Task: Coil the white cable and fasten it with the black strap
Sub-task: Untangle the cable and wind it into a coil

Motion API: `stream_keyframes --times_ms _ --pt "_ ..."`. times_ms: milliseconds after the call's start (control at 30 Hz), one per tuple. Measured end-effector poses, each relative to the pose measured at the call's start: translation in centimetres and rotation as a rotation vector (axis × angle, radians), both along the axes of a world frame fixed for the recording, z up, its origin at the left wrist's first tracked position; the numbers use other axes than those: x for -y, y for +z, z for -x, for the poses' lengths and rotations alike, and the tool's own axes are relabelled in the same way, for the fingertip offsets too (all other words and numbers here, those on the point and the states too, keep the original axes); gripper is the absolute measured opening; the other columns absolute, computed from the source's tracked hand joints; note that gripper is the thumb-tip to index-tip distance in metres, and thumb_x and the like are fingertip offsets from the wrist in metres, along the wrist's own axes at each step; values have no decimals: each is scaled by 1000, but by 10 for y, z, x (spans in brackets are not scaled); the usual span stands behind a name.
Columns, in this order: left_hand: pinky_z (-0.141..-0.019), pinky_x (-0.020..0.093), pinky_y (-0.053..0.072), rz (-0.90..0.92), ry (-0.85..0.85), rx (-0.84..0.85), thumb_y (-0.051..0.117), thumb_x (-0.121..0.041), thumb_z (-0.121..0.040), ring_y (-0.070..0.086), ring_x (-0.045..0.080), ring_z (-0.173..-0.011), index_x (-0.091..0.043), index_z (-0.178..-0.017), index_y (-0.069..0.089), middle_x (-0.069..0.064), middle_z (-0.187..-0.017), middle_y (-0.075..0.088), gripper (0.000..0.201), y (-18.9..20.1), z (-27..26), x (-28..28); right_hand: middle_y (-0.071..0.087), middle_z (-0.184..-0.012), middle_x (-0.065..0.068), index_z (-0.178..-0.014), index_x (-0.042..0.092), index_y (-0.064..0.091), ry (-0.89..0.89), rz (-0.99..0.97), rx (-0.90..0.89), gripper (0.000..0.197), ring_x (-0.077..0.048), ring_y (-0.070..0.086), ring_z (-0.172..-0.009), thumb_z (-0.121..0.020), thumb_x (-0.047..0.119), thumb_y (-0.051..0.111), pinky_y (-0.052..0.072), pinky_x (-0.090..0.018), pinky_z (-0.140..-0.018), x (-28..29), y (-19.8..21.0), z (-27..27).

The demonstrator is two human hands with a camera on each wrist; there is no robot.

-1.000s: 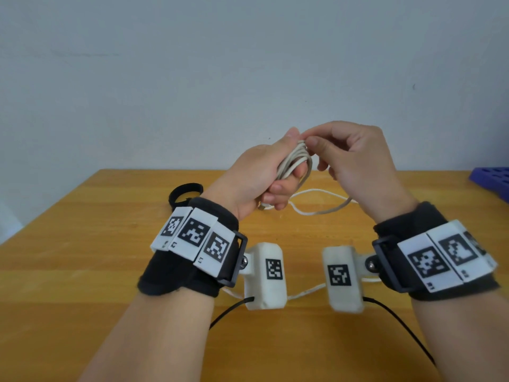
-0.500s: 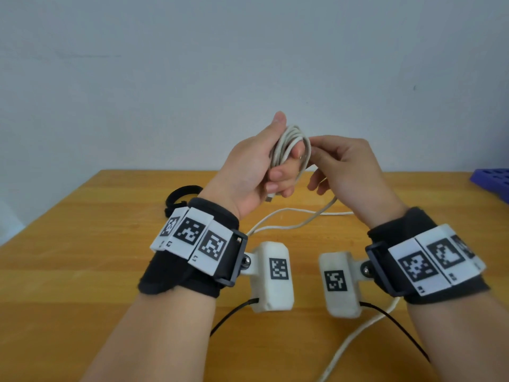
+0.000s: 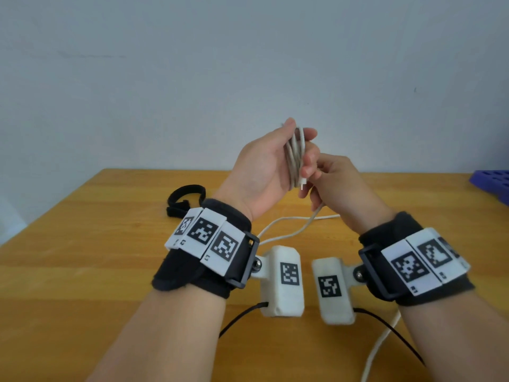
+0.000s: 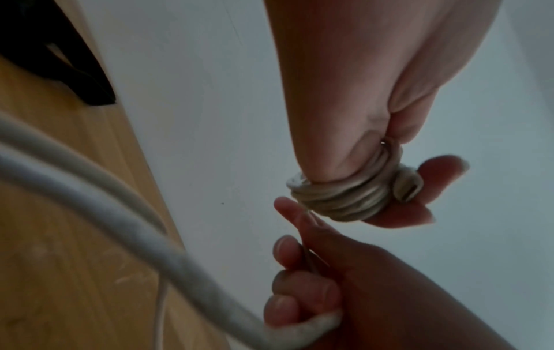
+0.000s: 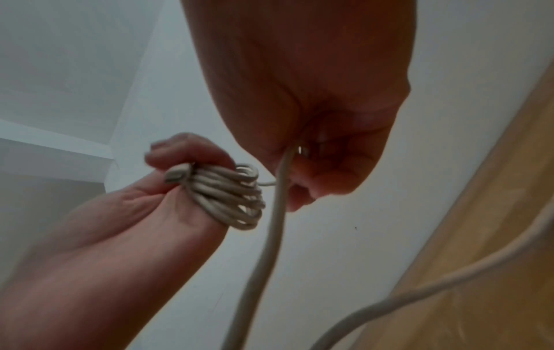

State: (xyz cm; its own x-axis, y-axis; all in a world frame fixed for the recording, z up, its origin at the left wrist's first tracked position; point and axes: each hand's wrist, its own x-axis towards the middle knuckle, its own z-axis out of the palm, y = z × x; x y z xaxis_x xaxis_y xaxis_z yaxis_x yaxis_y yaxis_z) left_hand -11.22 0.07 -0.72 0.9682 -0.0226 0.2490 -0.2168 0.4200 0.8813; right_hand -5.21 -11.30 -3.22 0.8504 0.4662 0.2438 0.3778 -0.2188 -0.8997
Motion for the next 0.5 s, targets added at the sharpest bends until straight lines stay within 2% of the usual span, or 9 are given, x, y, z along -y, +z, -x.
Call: stream_keyframes --times_ms 67,133,267,333,400,433,500 --pt "-58 30 45 33 3 0 29 -19 -100 47 18 -52 -4 -99 46 8 -62 49 23 -1 0 1 60 -59 -5 -68 21 57 11 51 -20 36 -12 45 -40 -96 7 41 43 -23 -43 -2 -1 3" --pt "-61 34 40 73 16 2 29 -11 -97 49 18 -54 -4 -103 44 9 -66 50 17 -1 1 0 62 -59 -4 -68 20 56 41 93 -50 30 -8 47 -38 -94 6 48 43 -21 -43 -3 -2 4" --pt "-69 33 42 106 104 19 30 -3 -94 49 18 -58 -3 -107 42 9 -70 51 18 -1 0 -5 64 -59 -3 -73 13 59 128 92 -178 19 -7 56 -44 -92 11 58 50 -24 -52 -3 -3 1" --pt "-71 32 43 113 168 40 32 -1 -96 49 18 -60 -4 -107 42 9 -70 51 16 -1 -1 -6 64 -62 -6 -81 9 61 188 50 -265 13 -12 63 -50 -93 11 57 54 -24 -53 -3 -2 2" --pt "-72 31 45 125 234 56 34 0 -97 49 17 -61 -4 -107 43 8 -72 52 14 0 -3 -7 62 -59 -5 -90 7 59 261 8 -364 10 -19 68 -57 -96 11 51 59 -29 -61 -2 0 6" --pt "-72 31 46 131 265 59 34 0 -98 50 17 -62 -4 -107 43 8 -72 52 13 0 -4 -8 58 -56 -4 -93 7 58 290 8 -391 12 -21 69 -58 -98 11 48 60 -32 -65 -2 1 8" --pt "-74 30 46 137 322 52 35 2 -98 50 15 -61 -4 -106 43 8 -74 52 13 0 -5 -8 50 -54 -3 -96 7 57 302 68 -369 16 -21 64 -52 -99 12 42 59 -35 -64 -3 2 13"
